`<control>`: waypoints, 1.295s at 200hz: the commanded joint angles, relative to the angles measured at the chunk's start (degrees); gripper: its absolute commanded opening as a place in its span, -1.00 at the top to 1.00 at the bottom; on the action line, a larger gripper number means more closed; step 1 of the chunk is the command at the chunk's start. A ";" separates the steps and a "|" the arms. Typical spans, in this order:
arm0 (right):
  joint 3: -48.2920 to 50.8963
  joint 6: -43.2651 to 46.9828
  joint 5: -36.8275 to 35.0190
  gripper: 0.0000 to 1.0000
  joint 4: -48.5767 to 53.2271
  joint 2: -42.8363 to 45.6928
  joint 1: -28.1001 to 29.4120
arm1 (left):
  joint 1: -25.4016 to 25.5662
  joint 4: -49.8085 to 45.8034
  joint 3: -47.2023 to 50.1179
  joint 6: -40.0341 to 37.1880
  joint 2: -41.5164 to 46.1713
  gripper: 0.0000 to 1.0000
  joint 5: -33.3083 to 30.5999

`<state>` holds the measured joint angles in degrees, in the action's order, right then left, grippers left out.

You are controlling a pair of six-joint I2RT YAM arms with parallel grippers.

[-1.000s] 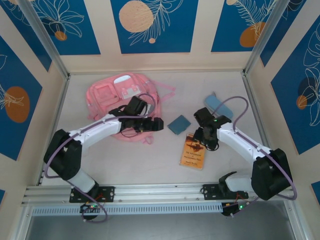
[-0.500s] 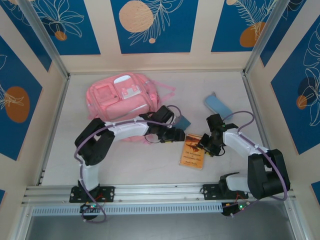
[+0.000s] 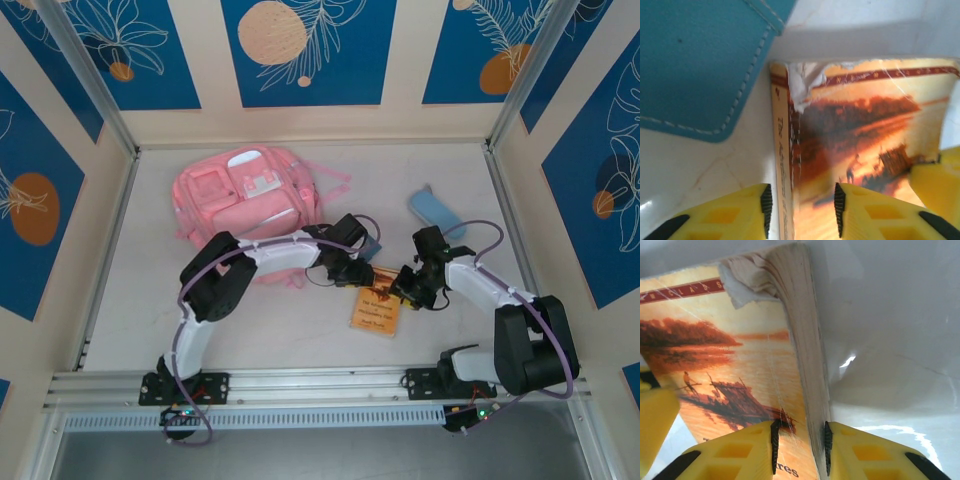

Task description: Pack the student bag

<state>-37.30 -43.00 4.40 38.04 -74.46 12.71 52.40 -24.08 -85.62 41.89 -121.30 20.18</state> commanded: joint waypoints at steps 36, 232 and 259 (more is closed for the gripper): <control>-2.94 1.83 6.67 0.52 1.77 3.83 0.68 | 1.73 -8.13 -3.32 -4.71 -3.66 0.46 -6.45; -8.57 11.79 20.31 1.00 -8.44 13.84 -0.13 | -14.44 3.43 14.20 -3.79 27.06 -0.60 5.62; -11.51 10.84 27.15 1.00 -11.24 14.08 -0.29 | -18.52 10.99 20.93 -2.50 31.17 -0.84 12.98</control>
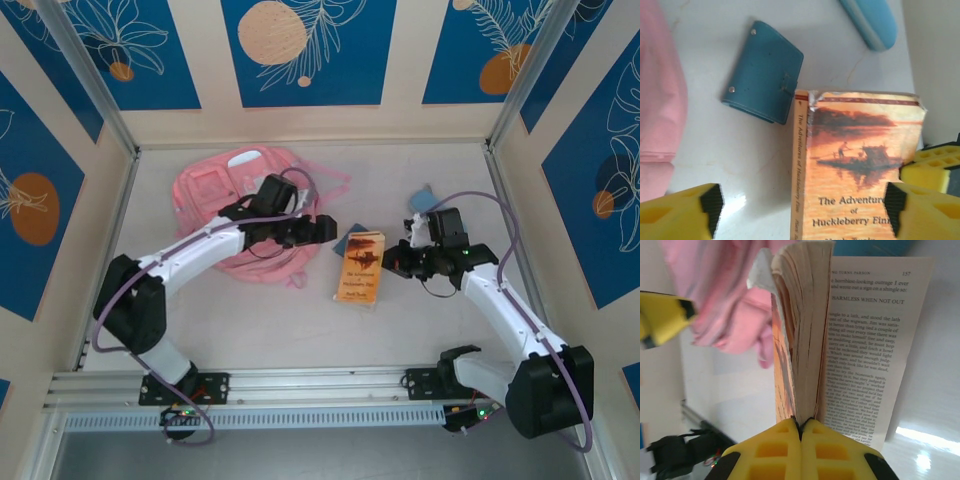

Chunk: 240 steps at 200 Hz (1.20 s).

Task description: Pack the student bag

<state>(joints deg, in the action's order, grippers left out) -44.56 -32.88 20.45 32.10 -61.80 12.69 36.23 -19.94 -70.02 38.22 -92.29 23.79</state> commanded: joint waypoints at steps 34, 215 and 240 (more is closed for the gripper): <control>-6.88 -1.65 19.24 1.00 -10.29 -0.09 -0.38 | -5.35 18.26 11.36 5.82 5.14 -1.00 18.31; -11.74 -8.92 15.72 -0.48 -9.76 -8.21 -0.42 | -9.16 24.20 11.84 10.57 14.71 0.77 19.73; -6.97 -15.88 14.52 -0.83 -17.97 -7.64 2.87 | -10.34 20.70 11.45 13.88 17.59 0.79 10.38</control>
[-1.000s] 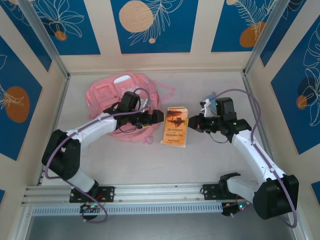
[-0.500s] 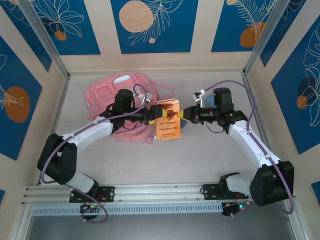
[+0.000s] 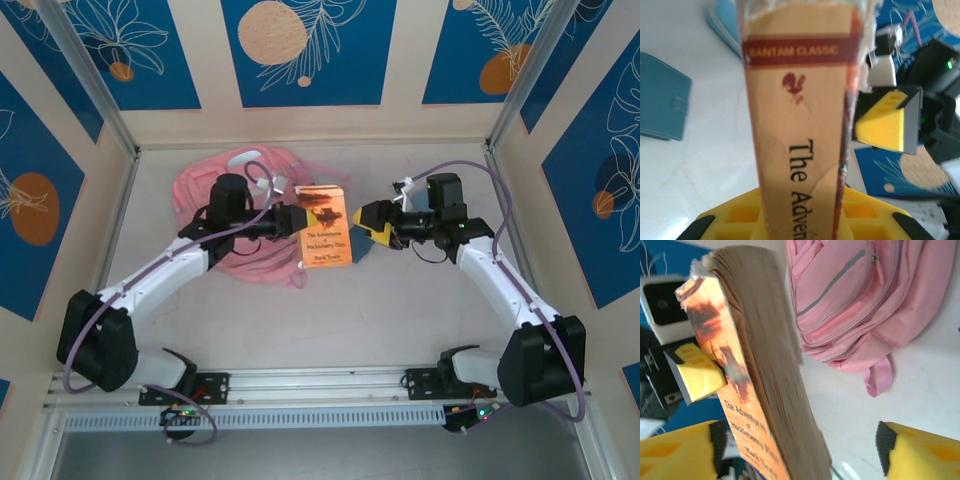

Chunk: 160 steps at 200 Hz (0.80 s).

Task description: Pack the student bag

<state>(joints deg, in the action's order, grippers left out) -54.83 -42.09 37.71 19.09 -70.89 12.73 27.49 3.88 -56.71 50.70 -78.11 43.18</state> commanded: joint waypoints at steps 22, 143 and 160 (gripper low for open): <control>7.43 -16.48 -4.02 -0.99 -16.30 1.51 6.28 | -2.63 -6.89 -4.01 2.37 5.81 0.79 -15.71; 7.22 -44.45 -22.89 -0.99 -43.43 -3.10 20.40 | -3.23 8.07 0.53 27.18 7.73 0.77 -27.42; 4.76 -45.41 -22.82 -1.00 -43.57 -4.26 20.64 | -3.23 8.26 1.35 28.85 8.30 0.76 -28.44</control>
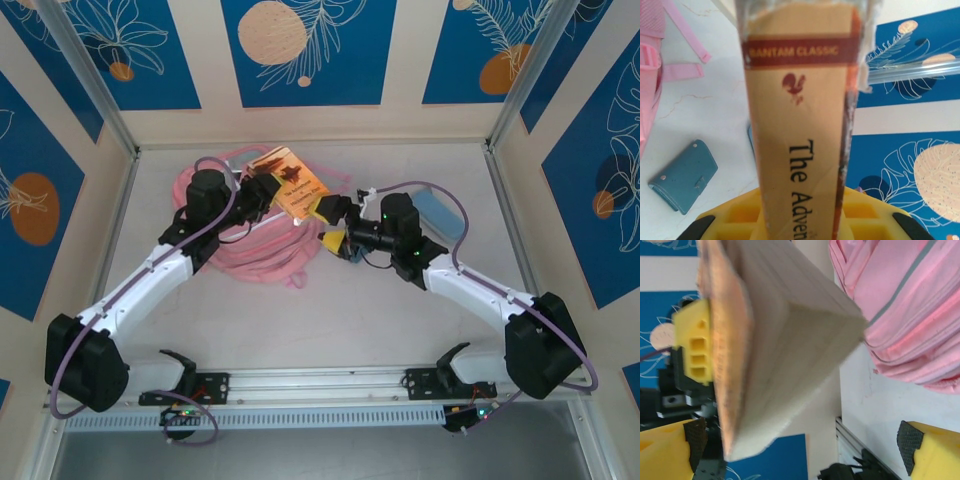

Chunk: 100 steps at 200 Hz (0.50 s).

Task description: Pack the student bag

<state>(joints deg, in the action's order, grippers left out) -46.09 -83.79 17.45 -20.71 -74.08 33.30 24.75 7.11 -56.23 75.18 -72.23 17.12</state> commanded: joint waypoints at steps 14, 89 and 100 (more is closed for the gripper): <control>-5.30 -5.64 -2.90 -1.00 -4.35 -2.42 0.46 | -0.49 5.92 1.32 5.71 2.49 0.77 -2.70; -5.57 -16.83 -2.63 -0.63 -17.87 -9.65 1.15 | -0.51 9.15 3.03 9.07 2.30 0.79 -3.06; -5.73 -17.50 -2.44 -0.52 -18.37 -10.24 1.25 | -0.55 9.58 3.39 9.39 2.35 0.79 -3.22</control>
<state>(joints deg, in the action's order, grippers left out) -50.15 -98.13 15.38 -34.70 -83.68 34.00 24.75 11.60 -53.10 82.96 -72.05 14.68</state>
